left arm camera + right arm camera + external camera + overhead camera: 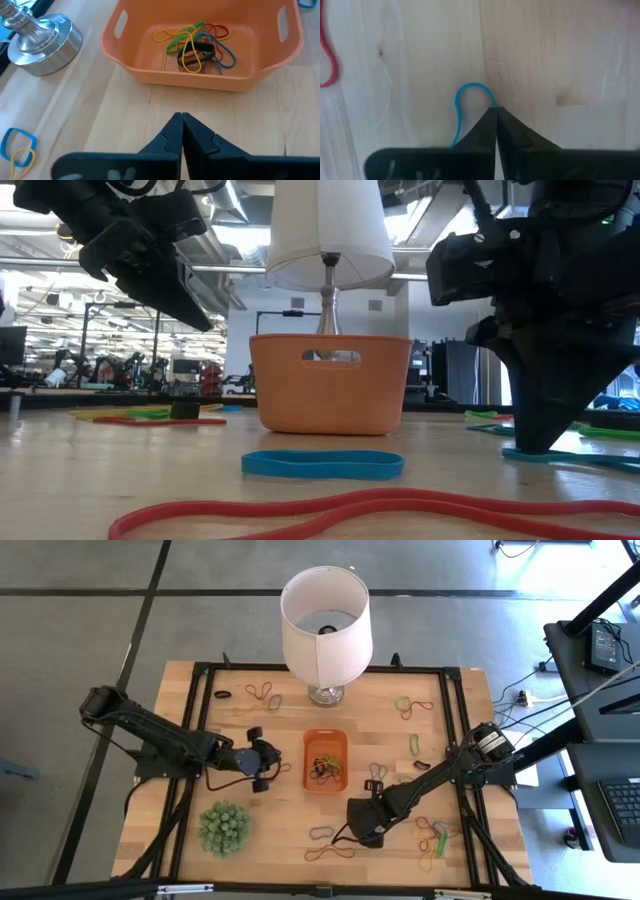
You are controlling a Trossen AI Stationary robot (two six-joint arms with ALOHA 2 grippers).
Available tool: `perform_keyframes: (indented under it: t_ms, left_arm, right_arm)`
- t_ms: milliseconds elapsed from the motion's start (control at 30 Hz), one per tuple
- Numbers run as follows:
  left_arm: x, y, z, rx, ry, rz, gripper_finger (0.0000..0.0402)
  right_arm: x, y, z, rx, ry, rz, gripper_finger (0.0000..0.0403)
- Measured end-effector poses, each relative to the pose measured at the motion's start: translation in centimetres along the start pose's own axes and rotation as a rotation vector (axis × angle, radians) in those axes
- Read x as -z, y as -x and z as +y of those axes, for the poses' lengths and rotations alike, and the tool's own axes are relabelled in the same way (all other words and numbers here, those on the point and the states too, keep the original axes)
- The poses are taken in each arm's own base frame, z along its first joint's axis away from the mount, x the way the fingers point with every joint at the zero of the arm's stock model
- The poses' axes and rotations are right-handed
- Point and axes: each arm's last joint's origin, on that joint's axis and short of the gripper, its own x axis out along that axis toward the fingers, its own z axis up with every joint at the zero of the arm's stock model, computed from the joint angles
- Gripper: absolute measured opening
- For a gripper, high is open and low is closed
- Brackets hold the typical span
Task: Pick and place rubber bands into bin
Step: Put the blue rubber band into the orange bin
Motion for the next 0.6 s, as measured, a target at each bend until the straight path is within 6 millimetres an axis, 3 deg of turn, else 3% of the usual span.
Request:
perform_keyframes:
  t_ms: [100, 367, 600]
  left_arm:
    - [0.0, 0.0, 0.0, 0.006, 0.001, 0.000, 0.0003]
    - [0.0, 0.0, 0.0, 0.009, 0.002, -0.002, 0.0003]
    - [-0.1, 0.0, -0.1, 0.013, 0.006, -0.003, 0.0001]
  right_arm:
    - [-0.4, 1.1, 0.3, 0.011, 0.008, 0.028, 0.0005]
    - [-1.3, 6.7, 0.2, 0.062, 0.004, 0.003, 0.0002]
    - [-2.1, 13.0, -0.5, 0.109, -0.008, -0.127, 0.0002]
